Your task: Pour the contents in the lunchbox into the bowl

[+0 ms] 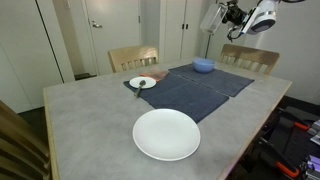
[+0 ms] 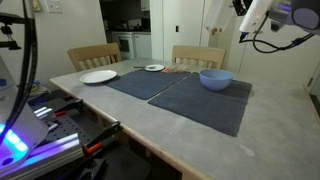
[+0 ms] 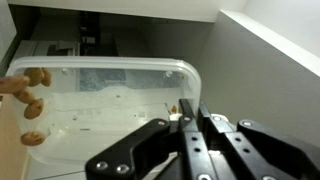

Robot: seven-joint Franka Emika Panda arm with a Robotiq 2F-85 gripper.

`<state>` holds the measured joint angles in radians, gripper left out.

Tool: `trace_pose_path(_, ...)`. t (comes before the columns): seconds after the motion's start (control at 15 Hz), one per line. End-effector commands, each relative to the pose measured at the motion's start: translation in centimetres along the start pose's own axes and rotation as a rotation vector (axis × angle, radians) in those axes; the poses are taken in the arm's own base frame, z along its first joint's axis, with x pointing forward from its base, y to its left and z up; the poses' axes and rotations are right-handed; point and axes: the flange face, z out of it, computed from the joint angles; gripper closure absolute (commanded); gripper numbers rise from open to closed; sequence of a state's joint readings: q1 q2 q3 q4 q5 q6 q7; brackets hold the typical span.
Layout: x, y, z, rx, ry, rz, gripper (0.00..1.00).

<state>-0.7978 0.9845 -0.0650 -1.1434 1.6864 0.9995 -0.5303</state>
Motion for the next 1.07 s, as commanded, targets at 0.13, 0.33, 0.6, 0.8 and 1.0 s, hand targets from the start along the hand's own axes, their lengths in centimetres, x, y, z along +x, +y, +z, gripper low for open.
trace_pose_path(0.13, 0.3, -0.2, -0.1, 0.071, -0.03, -0.012, 0.98)
trace_pose_path(0.33, 0.5, 0.0, -0.1, 0.084, -0.031, -0.011, 0.98)
trace_pose_path(0.6, 0.7, -0.2, 0.6, 0.049, -0.043, 0.003, 0.98)
trace_pose_path(0.8, 1.0, -0.8, 1.3, 0.01, -0.058, 0.014, 0.98)
trace_pose_path(1.0, 1.1, -1.4, 2.4, -0.05, -0.084, 0.025, 0.98)
